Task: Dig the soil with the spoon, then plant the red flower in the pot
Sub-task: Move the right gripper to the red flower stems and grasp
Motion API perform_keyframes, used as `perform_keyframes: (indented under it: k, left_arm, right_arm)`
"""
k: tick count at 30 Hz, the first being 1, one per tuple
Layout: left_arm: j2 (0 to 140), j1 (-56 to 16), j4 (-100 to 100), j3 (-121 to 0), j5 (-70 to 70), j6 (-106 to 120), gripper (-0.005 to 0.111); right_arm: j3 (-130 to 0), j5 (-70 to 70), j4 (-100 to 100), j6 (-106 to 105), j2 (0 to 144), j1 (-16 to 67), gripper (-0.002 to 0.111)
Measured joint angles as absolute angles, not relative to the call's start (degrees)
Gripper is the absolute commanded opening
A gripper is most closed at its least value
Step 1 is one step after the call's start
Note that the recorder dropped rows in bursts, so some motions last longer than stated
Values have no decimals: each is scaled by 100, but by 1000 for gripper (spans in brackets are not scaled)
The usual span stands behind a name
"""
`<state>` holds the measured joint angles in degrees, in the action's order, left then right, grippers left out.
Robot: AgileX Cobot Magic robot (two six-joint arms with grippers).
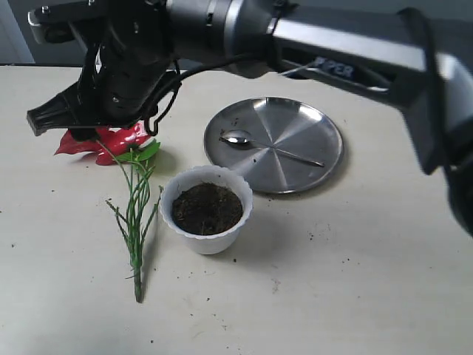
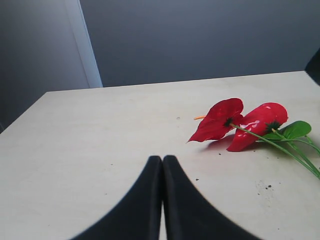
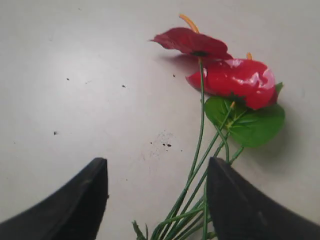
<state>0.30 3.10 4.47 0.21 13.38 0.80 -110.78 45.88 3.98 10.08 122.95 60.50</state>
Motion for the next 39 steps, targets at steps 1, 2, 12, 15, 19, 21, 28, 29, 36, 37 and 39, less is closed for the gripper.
perform_keyframes:
  k: [1, 2, 12, 15, 19, 21, 28, 29, 36, 37, 39]
  left_arm:
    - [30, 310, 447, 21, 1338, 80, 0]
    - [30, 310, 447, 21, 1338, 80, 0]
    - [30, 310, 447, 21, 1338, 80, 0]
    - [30, 310, 447, 21, 1338, 80, 0]
    - [30, 310, 447, 21, 1338, 80, 0]
    - [30, 310, 447, 21, 1338, 80, 0]
    - [30, 310, 447, 21, 1338, 80, 0]
    - [30, 310, 447, 21, 1338, 80, 0]
    - [30, 310, 447, 21, 1338, 80, 0]
    - [30, 310, 447, 21, 1338, 80, 0]
    - [30, 310, 447, 21, 1338, 80, 0]
  right_arm:
    - [-11250, 4742, 385, 1089, 12409, 6050, 57]
    - [-11413, 4888, 374, 1168, 12541, 6050, 57]
    - [-12479, 6334, -43, 2244, 13380, 6067, 57]
    - [-12503, 6201, -43, 2304, 13562, 6114, 57]
    - [-12550, 6122, -64, 2304, 13818, 6280, 57]
    - [-12610, 6170, -64, 2317, 13996, 6350, 56]
    - [-12746, 6242, -79, 2482, 14081, 6382, 42]
    - [-12746, 6242, -79, 2496, 14081, 6382, 42]
    - [-12807, 6244, -93, 2412, 14091, 6382, 42]
    - [-12866, 6244, -105, 2383, 14104, 6382, 42]
    - [-13006, 6244, -248, 2349, 14104, 6395, 43]
